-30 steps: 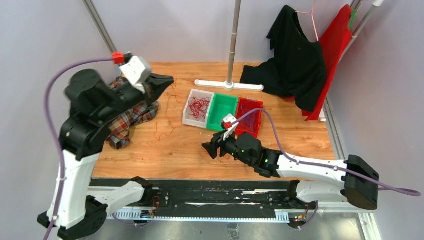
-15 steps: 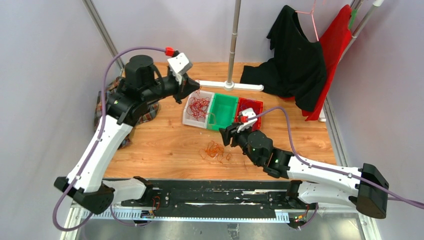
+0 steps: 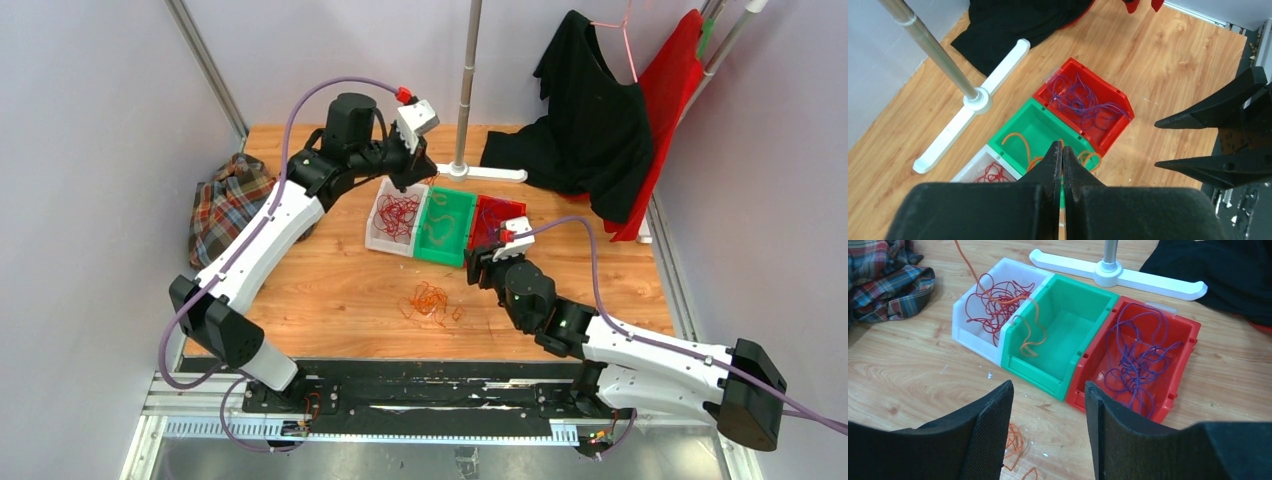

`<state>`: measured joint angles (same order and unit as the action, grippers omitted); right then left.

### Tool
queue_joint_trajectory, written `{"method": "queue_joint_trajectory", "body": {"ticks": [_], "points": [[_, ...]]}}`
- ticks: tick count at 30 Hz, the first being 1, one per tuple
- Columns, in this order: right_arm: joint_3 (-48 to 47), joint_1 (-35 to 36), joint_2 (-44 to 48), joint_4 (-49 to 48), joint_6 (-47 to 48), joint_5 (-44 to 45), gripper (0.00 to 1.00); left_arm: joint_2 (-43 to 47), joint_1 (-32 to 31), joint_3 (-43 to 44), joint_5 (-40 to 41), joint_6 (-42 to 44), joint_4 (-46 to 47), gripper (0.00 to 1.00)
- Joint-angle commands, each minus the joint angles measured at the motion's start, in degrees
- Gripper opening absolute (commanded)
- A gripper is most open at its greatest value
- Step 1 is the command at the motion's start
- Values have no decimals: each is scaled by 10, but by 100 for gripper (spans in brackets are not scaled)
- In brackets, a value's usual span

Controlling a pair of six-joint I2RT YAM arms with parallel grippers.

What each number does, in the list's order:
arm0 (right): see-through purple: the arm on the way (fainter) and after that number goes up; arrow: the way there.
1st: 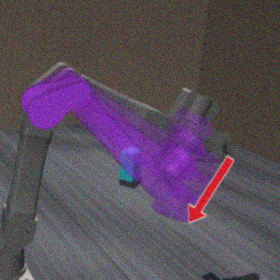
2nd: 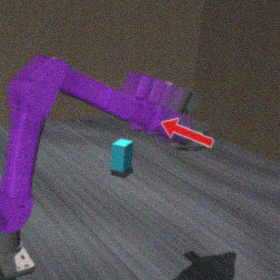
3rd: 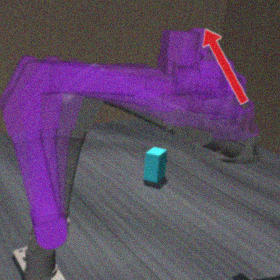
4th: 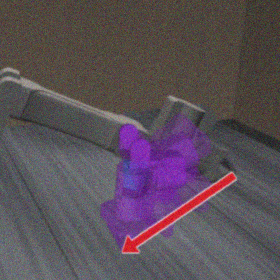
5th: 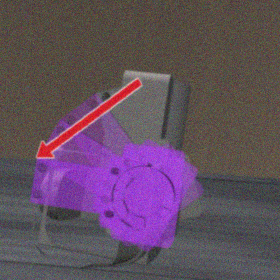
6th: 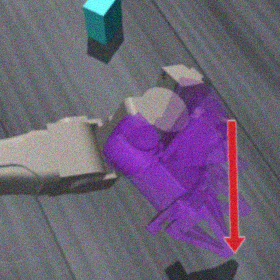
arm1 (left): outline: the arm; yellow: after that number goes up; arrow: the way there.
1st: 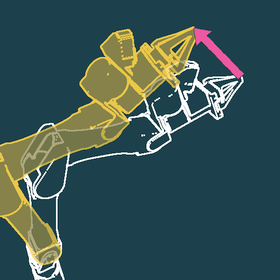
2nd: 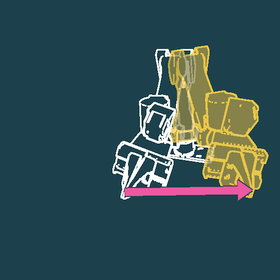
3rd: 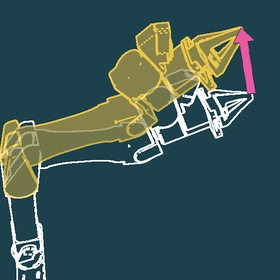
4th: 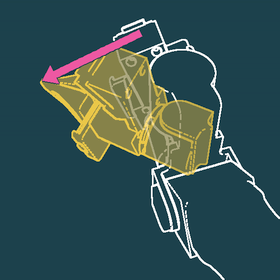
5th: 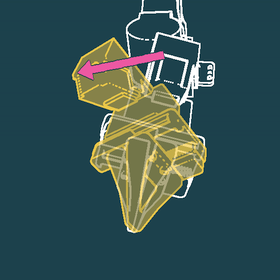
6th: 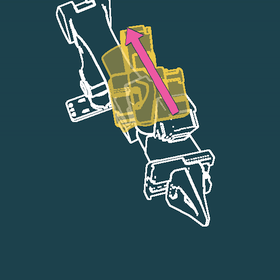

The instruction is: Untangle the cables

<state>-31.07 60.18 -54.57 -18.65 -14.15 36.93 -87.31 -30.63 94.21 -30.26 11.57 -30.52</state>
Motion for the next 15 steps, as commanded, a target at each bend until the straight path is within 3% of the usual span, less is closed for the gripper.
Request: {"method": "queue_joint_trajectory", "body": {"ticks": [1,15], "points": [[9,-18,11,17,-10,21,54,-26,-5,31,-17,16,40,0],[45,-50,79,53,-21,24,53,-157,-14,28,35,100,100,0]]}}
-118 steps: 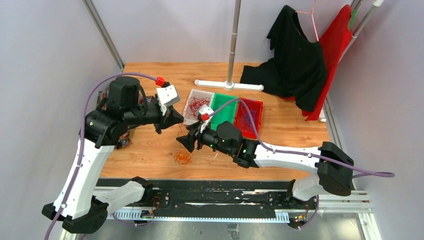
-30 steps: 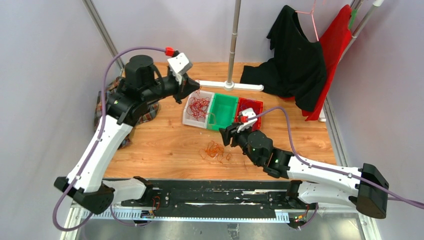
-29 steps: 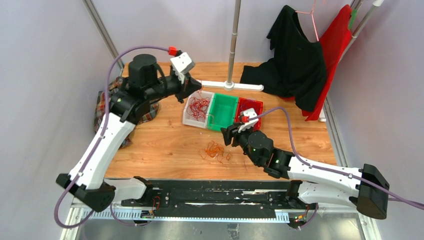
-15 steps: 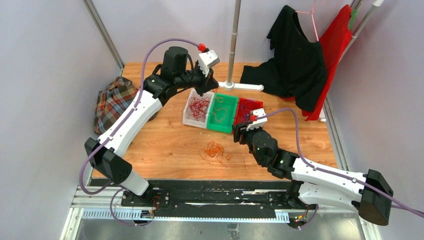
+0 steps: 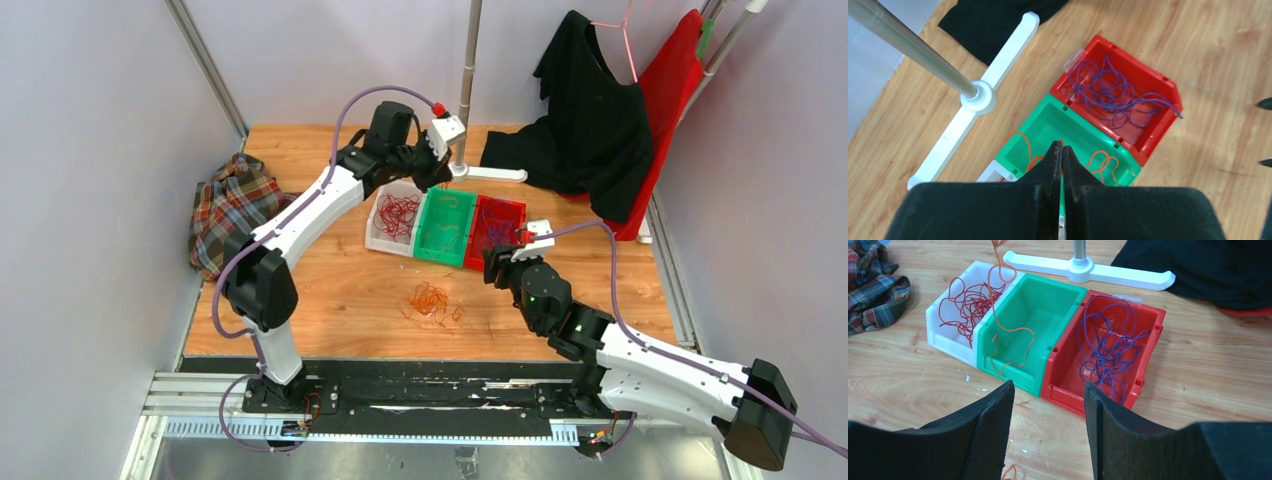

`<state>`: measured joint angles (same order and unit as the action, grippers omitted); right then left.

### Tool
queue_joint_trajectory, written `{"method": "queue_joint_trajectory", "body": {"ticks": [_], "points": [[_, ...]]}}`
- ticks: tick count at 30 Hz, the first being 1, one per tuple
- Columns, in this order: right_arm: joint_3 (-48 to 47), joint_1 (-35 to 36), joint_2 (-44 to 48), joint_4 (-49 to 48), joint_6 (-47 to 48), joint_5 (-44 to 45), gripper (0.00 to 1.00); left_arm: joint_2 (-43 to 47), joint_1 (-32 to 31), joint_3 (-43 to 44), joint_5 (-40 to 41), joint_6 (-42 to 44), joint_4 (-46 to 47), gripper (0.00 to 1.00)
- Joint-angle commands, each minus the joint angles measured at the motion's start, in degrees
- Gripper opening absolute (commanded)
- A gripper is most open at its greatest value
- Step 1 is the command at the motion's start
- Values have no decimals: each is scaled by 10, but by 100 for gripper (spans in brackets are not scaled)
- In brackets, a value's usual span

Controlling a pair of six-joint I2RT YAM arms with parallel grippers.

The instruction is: Untangle the cables

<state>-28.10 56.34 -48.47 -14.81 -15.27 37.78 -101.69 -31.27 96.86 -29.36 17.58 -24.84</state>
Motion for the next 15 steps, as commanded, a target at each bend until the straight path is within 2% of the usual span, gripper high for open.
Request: {"method": "queue_joint_trajectory", "body": {"ticks": [1,4,12,15], "points": [[17,-13,21,17,-10,14,53,-16,-9,-2,32,41,53,0],[22,-17,28,19,-14,12,53,-26,-15,-1,56,44,85,0],[21,-22,20,18,-19,1,52,-45,-20,66,103,72,105,0],[21,-23,17,19,-19,0,51,-46,-20,64,103,82,102,1]]}}
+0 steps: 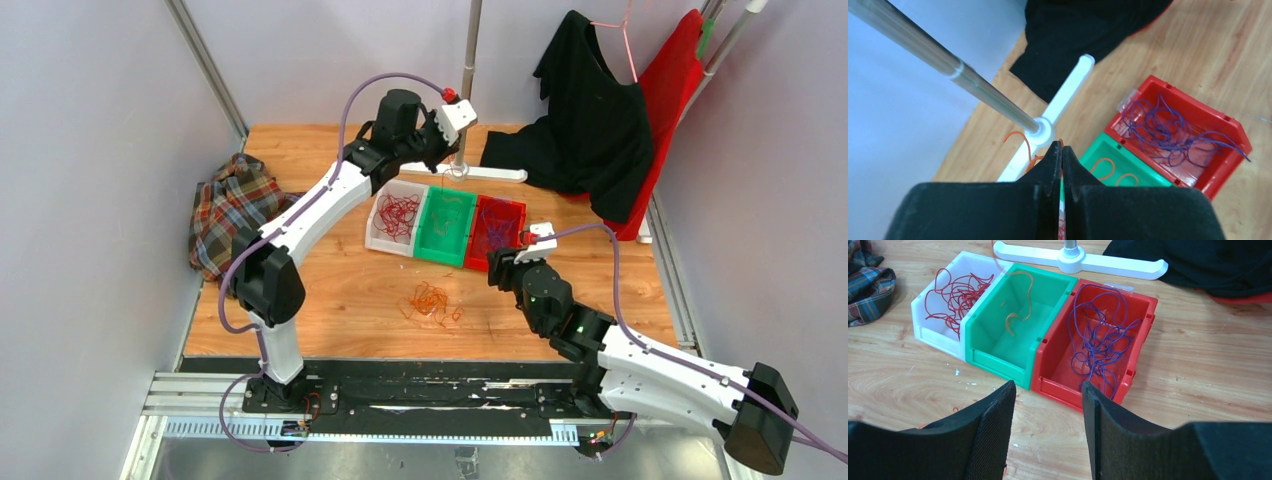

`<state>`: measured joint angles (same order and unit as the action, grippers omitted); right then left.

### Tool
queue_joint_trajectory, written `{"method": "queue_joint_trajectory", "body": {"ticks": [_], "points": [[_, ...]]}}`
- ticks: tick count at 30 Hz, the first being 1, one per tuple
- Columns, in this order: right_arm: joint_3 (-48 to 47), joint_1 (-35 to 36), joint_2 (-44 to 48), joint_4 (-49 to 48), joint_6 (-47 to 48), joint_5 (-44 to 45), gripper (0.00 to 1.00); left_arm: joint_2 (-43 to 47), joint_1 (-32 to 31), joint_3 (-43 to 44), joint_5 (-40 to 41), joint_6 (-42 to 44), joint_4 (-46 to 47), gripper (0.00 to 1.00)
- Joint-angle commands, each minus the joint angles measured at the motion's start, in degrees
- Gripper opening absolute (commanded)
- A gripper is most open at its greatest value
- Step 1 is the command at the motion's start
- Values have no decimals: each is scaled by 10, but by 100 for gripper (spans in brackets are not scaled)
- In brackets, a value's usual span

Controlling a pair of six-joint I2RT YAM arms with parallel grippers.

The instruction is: Untangle the cables

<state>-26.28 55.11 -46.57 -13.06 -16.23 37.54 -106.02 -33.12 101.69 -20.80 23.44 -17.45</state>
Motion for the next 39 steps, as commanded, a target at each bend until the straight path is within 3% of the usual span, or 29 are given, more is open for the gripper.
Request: {"method": "queue_joint_trajectory", "body": {"ticks": [1,12,27,32,39], "points": [[3,-11,-1,2,-10,3,51,-2,-2,8,14,23,25,1],[12,-13,19,11,-10,7,50,7,-18,-136,21,48,-2,0],[10,-14,41,37,-11,6,49,-86,-35,-122,45,21,11,1],[7,-15,43,39,-7,-5,49,-94,-34,-45,44,22,-85,42],[-10,-16,9,27,-4,-40,49,-19,-34,-13,-16,14,-202,88]]}}
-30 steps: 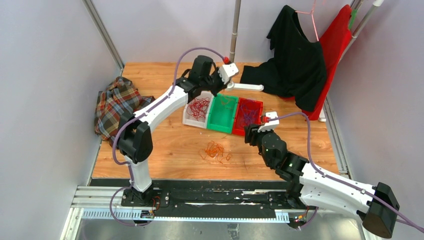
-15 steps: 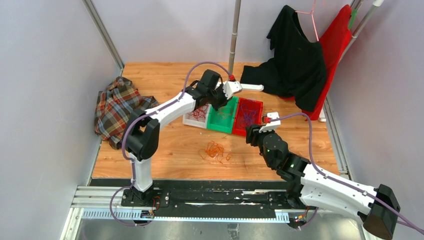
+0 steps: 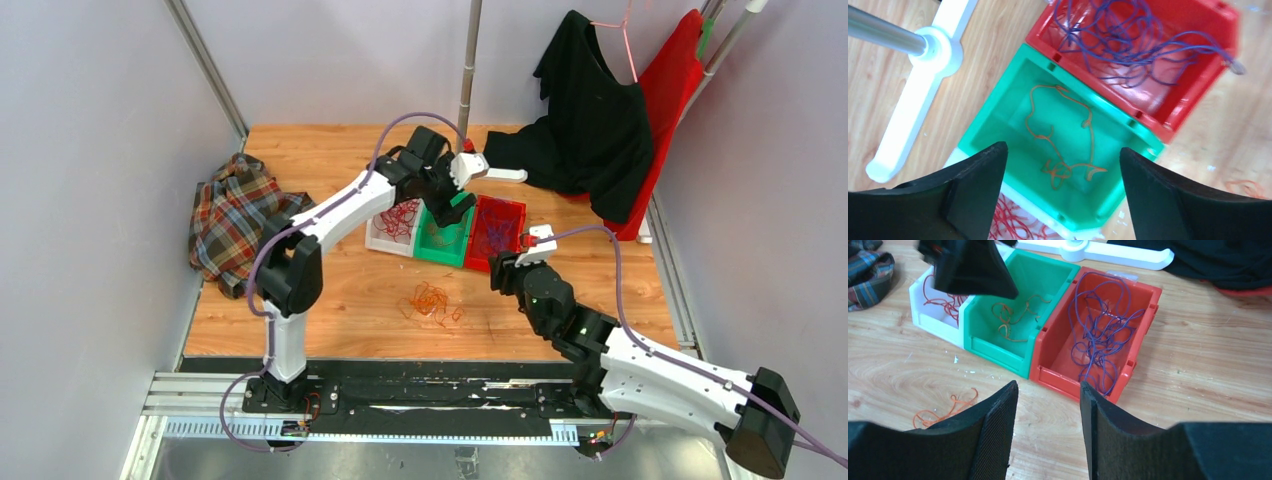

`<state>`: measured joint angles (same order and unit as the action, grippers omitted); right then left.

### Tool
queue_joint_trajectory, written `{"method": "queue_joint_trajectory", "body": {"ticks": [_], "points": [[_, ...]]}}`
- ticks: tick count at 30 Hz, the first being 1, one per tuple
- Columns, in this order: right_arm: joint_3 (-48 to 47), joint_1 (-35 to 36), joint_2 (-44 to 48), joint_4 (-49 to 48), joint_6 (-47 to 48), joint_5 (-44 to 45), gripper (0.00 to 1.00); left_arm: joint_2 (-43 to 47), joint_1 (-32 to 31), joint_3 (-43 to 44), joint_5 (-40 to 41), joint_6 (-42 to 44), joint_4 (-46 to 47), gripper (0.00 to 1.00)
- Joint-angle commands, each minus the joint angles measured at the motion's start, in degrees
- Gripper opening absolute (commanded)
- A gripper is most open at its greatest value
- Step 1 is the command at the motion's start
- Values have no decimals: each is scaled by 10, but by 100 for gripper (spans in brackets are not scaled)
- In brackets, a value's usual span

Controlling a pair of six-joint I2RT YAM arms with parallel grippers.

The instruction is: Untangle the cables

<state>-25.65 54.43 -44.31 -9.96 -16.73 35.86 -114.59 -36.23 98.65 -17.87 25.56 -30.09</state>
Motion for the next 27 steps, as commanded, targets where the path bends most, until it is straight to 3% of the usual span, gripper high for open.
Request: {"method": "queue_joint_trajectory", "body": {"ticks": [1,7,13,19,22,27], "points": [[-17,-9,-16,-7,2,-29,49,80,-3,16,-50,-7,-91,91],[-9,-10,-69,-74,23,-148,56,187,1,-55,-71,-2,-175,99],[-81,2,-273,-88,18,-276,62,348,62,-216,-117,-20,-182,98],[-144,4,-420,-102,38,-351,61,451,112,-318,-115,-1,-198,98],[-154,4,-452,-106,34,-373,49,484,116,-352,-126,-2,-198,98],[-145,5,-420,-119,21,-379,7,502,116,-370,-148,-14,-183,98]]}}
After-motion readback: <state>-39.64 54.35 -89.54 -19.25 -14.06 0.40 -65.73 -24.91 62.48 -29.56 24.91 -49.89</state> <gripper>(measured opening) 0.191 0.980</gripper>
